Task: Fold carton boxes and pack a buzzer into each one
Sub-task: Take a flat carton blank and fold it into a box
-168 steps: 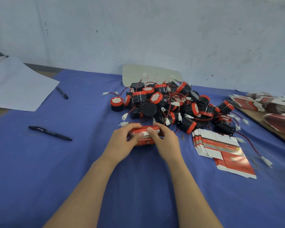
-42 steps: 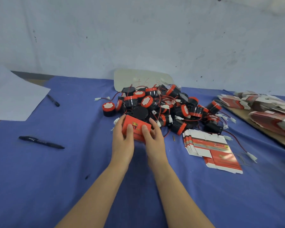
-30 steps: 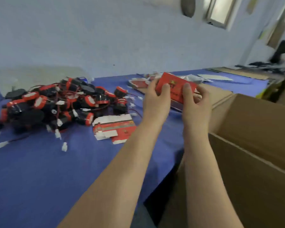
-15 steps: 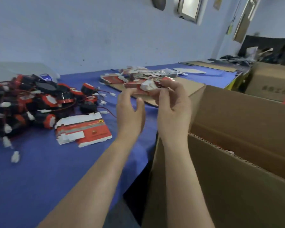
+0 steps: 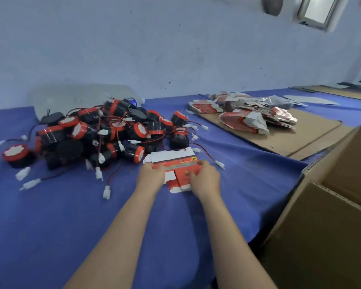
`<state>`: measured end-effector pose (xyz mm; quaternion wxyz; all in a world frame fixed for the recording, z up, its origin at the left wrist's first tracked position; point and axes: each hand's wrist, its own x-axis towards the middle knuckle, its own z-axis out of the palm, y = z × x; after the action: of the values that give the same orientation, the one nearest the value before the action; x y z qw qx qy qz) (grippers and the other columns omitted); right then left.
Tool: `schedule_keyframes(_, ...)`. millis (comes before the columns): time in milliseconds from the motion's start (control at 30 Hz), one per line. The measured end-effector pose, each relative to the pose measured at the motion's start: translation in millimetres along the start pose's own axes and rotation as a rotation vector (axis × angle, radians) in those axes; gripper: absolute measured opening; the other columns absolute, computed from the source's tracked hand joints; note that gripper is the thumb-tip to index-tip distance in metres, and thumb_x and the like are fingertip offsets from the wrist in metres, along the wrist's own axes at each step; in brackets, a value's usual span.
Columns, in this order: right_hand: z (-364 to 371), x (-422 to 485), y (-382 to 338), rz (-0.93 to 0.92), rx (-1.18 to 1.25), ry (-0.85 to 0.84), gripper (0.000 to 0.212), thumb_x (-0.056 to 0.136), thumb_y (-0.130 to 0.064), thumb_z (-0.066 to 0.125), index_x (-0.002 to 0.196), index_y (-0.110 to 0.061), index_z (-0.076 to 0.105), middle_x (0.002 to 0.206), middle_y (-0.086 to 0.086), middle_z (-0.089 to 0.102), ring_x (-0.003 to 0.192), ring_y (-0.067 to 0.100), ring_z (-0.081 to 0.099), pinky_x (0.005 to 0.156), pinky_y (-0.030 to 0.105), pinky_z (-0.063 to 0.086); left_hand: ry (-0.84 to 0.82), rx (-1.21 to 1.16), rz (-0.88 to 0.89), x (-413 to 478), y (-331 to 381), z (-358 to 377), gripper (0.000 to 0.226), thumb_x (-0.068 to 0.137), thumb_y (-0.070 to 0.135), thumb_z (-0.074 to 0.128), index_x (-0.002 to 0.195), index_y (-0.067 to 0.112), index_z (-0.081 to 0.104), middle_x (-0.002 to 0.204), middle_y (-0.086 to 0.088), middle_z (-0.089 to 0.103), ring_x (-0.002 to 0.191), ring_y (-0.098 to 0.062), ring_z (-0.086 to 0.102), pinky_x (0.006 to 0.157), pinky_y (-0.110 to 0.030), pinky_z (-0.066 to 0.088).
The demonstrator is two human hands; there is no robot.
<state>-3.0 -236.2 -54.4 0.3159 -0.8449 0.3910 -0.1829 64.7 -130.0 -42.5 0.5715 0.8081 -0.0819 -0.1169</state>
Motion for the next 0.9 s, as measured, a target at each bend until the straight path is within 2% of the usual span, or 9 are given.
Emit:
schedule_keyframes(100,1,-6,-3,-0.093,-0.108,0.108,0.047,0.092,-0.012,0.05,0.138,-0.018,0.039,0.132,0.008,0.049,0.123,0.029,0.041,0.098,0.036,0.036,0.02,-0.138,0.002,2,2,-3,0.038,0.093,0.012,0.044,0.126,-0.005,0.051,0.114,-0.004,0.064,0.082,-0.022,0.061,0.063,-0.03,0.048)
schedule_keyframes(167,1,-14,-4,-0.117,-0.04,0.146,0.063,0.091,-0.008,0.051,0.147,-0.02,0.024,0.136,0.009,0.041,0.124,0.03,0.038,0.098,0.037,0.035,0.01,-0.222,0.026,1,2,-7,0.049,0.093,0.019,0.049,0.141,0.012,0.041,0.113,0.008,0.061,0.097,-0.015,0.06,0.073,-0.023,0.044)
schedule_keyframes(233,-1,-21,-9,-0.124,0.085,0.174,0.074,0.089,-0.006,0.053,0.15,-0.02,0.014,0.138,0.011,0.035,0.125,0.031,0.037,0.095,0.038,0.037,0.005,-0.261,0.058,-1,2,-12,0.056,0.093,0.026,0.054,0.145,0.021,0.036,0.119,0.004,0.058,0.108,-0.015,0.058,0.085,-0.029,0.046)
schedule_keyframes(367,-1,-32,-32,-0.261,0.309,0.165,0.068,0.088,-0.013,0.057,0.148,-0.019,0.025,0.136,0.006,0.045,0.125,0.025,0.044,0.101,0.04,0.041,0.088,-0.213,0.209,-5,8,-30,0.025,0.09,0.041,0.056,0.114,0.032,0.055,0.119,-0.003,0.047,0.093,-0.009,0.057,0.088,-0.03,0.045)
schedule_keyframes(533,24,-56,-81,-0.439,0.525,0.112,0.054,0.097,-0.033,0.05,0.145,-0.016,0.034,0.139,0.0,0.051,0.128,0.016,0.046,0.106,0.035,0.037,0.231,-0.462,0.348,-13,11,-76,0.041,0.091,0.05,0.054,0.121,0.024,0.046,0.126,0.003,0.055,0.116,-0.009,0.054,0.103,-0.034,0.043)
schedule_keyframes(667,57,-76,-120,-0.527,0.567,-0.022,0.058,0.098,-0.04,0.043,0.149,-0.019,0.027,0.145,-0.001,0.045,0.132,0.016,0.043,0.107,0.037,0.038,0.369,-0.553,0.368,-13,-5,-125,0.036,0.088,0.049,0.055,0.114,0.031,0.038,0.12,0.012,0.054,0.103,0.009,0.055,0.082,-0.01,0.046)
schedule_keyframes(767,81,-94,-145,-0.638,0.671,-0.119,0.047,0.098,-0.035,0.045,0.143,-0.024,0.035,0.139,-0.01,0.049,0.128,0.004,0.044,0.106,0.025,0.038,0.493,-0.553,0.348,-11,-21,-157,0.034,0.093,0.04,0.055,0.118,0.03,0.035,0.12,0.016,0.049,0.112,-0.001,0.05,0.081,-0.005,0.043)
schedule_keyframes(800,90,-100,-152,-0.675,0.695,-0.156,0.042,0.099,-0.034,0.046,0.139,-0.028,0.039,0.135,-0.014,0.051,0.125,-0.001,0.045,0.103,0.019,0.037,0.543,-0.554,0.349,-10,-26,-168,0.034,0.094,0.038,0.055,0.119,0.026,0.037,0.116,0.019,0.048,0.111,-0.002,0.05,0.086,-0.008,0.045)
schedule_keyframes(900,113,-113,-166,-0.696,0.74,-0.263,0.025,0.1,-0.034,0.044,0.124,-0.035,0.048,0.121,-0.022,0.058,0.112,-0.011,0.05,0.092,0.005,0.035,0.647,-0.56,0.342,-5,-42,-198,0.022,0.093,0.031,0.059,0.107,0.023,0.044,0.115,0.007,0.053,0.11,-0.01,0.056,0.096,-0.043,0.05)
